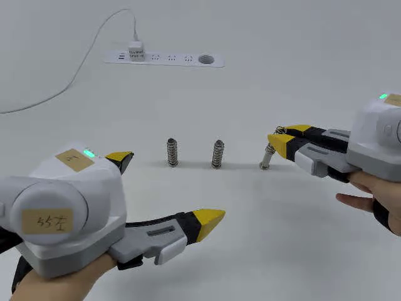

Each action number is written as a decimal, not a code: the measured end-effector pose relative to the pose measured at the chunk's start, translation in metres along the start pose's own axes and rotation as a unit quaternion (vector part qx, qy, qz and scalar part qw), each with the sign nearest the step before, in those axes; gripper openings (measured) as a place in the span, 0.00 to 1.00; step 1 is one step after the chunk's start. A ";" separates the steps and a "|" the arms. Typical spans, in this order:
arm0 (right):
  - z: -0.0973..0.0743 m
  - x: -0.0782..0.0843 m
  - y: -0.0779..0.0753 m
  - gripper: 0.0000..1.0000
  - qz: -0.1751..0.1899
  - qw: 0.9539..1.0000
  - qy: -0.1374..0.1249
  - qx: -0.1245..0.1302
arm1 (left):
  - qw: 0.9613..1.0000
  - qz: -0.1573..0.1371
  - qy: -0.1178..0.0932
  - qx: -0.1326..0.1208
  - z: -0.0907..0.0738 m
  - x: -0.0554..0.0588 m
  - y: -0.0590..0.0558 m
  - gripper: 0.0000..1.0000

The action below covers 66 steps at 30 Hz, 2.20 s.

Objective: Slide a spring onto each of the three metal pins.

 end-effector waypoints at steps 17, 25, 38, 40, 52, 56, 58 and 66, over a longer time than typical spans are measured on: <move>0.009 0.013 0.006 0.12 0.005 1.000 0.016 0.002 | 1.000 0.001 0.003 0.002 -0.001 0.001 -0.001 0.95; 0.012 0.019 0.008 0.12 0.009 1.000 0.022 0.004 | 1.000 0.001 0.002 0.002 -0.001 0.000 0.000 0.95; 0.015 0.028 0.010 0.12 0.011 0.999 0.031 0.011 | 1.000 0.002 0.000 0.003 -0.001 0.001 0.000 0.94; 0.016 0.029 0.010 0.12 0.012 0.999 0.032 0.013 | 1.000 -0.002 -0.006 0.005 -0.001 -0.001 0.000 0.94; 0.018 0.030 0.012 0.12 0.015 0.999 0.033 0.015 | 1.000 0.002 -0.002 0.002 -0.002 0.000 0.001 0.93; 0.018 0.032 0.013 0.14 0.020 0.999 0.039 0.010 | 1.000 0.005 0.001 0.001 -0.002 0.000 0.001 0.93; 0.018 0.031 0.014 0.19 0.023 0.999 0.038 0.009 | 1.000 0.005 0.001 0.001 -0.002 0.000 0.001 0.93; 0.013 0.024 0.017 0.25 0.034 0.999 0.033 0.005 | 1.000 0.013 0.010 -0.006 -0.003 0.000 0.003 0.92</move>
Point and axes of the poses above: the centre of the closed fingertips' face, and the gripper's own axes: z roughly forward along the fingers, y roughly to its left, x roughly out of its underside, the point moved 5 cm from there along -z, roughly backward along the fingers, and after that the axes turned 11 degrees about -z, right-handed, at the moved point
